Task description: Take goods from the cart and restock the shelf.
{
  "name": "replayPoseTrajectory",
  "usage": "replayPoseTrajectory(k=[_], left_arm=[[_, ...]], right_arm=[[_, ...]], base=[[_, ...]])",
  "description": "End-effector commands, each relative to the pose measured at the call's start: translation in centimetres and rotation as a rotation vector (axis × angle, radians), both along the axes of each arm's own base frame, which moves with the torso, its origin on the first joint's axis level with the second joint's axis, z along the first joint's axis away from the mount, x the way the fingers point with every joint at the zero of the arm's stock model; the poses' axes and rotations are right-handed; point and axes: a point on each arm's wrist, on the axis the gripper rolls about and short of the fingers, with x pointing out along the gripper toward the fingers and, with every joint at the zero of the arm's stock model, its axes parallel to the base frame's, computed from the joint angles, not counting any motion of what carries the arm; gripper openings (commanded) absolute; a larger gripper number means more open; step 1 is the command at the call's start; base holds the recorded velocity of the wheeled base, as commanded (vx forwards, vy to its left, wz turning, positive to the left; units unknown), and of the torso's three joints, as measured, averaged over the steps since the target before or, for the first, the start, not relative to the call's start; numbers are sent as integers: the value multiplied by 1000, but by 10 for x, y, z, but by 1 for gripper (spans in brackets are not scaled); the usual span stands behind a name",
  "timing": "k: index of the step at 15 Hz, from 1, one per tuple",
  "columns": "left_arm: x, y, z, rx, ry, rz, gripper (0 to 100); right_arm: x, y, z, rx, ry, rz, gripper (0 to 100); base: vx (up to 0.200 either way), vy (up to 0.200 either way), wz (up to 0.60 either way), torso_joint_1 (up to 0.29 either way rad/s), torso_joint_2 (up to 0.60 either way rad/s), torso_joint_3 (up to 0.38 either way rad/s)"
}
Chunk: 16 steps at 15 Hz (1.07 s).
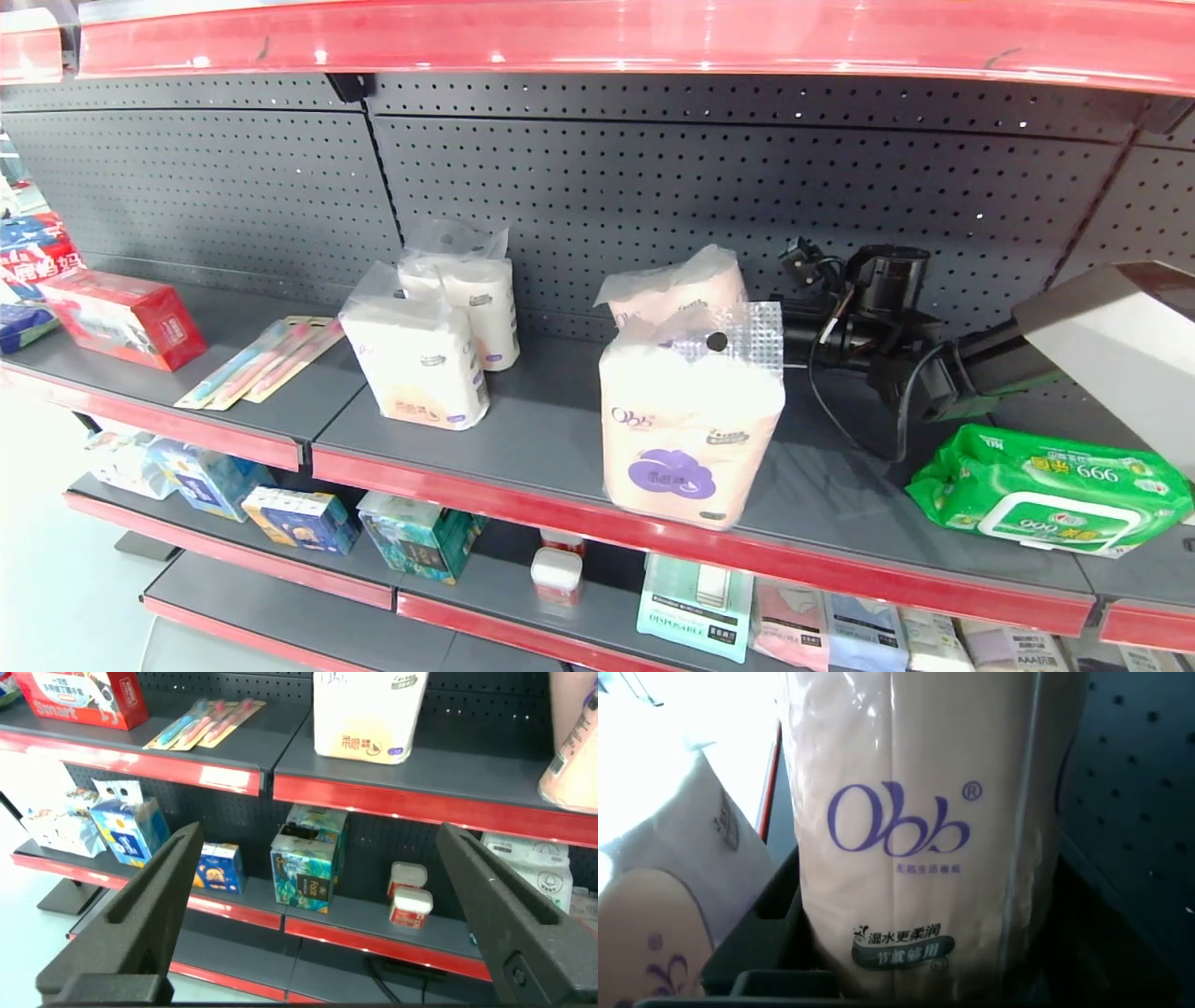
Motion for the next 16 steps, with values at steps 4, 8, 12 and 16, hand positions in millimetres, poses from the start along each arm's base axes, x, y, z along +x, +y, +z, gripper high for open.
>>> replayPoseTrajectory(k=[4,8,12,16], left_arm=[[0,0,0,1,-1,1,100],[0,0,0,-1,-1,1,100],[0,0,0,1,-1,1,100],[0,0,0,1,-1,1,100]], right_arm=[[2,16,-7,-3,4,31,0],[8,-11,-13,-26,-9,-30,0],[6,-45,-22,-62,-24,-85,0],[-3,-71,-34,-87,-35,-61,0]], base=[[0,0,0,0,0,0],[0,0,0,0,0,0],[0,0,0,0,0,0],[0,0,0,0,0,0]])
